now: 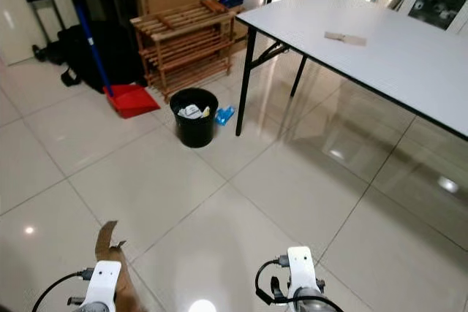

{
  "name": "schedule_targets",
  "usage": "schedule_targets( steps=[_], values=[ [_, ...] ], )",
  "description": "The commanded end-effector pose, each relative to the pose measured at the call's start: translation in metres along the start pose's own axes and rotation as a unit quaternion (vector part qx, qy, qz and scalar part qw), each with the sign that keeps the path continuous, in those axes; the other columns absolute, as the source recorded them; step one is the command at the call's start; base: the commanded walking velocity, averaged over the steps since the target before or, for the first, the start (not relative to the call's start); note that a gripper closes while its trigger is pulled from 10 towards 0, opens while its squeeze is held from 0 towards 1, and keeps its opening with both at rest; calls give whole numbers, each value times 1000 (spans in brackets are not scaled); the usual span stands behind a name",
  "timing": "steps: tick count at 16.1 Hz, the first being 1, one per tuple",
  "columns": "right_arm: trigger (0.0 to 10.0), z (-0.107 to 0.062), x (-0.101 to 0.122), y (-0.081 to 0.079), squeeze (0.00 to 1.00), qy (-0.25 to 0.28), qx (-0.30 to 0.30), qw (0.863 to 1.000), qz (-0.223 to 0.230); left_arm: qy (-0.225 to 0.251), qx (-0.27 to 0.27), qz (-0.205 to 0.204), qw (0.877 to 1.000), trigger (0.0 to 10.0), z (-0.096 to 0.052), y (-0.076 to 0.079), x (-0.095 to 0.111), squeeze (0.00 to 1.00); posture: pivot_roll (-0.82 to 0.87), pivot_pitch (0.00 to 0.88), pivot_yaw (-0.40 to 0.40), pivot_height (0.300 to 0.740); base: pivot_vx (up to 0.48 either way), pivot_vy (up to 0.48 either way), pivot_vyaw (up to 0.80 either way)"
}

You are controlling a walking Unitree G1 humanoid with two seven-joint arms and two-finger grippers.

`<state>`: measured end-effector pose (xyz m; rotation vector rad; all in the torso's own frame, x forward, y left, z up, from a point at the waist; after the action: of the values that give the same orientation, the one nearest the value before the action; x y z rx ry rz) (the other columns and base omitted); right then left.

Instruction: Picking trash to rubbish bin

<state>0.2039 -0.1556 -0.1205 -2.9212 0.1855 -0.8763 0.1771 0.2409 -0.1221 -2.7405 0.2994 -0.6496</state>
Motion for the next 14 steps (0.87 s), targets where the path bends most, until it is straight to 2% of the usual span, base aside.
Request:
schedule_targets(
  steps=[1,14],
  values=[
    [10000,0,3,3,0,5,-1,1000,8,-1,3,6,1000,10000,0,2,1,0,-13,92,-80,740,401,0,0],
    [10000,0,1,0,0,0,1,1000,-17,-2,7,14,1000,10000,0,0,4,0,-9,92,-74,740,380,0,0]
  ],
)
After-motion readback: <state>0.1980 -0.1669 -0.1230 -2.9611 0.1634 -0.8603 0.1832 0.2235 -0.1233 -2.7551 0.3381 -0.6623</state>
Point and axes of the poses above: a point about 5 cm out from each wrist's last joint towards the gripper, its own z axis pointing out of the wrist towards the gripper, its own x axis along the axis of the wrist's last joint, y = z × x, the point moved 4 cm from there along z, pointing out of the wrist towards the gripper, and after that the axes turned 11 degrees about z, right-handed, at the moved point
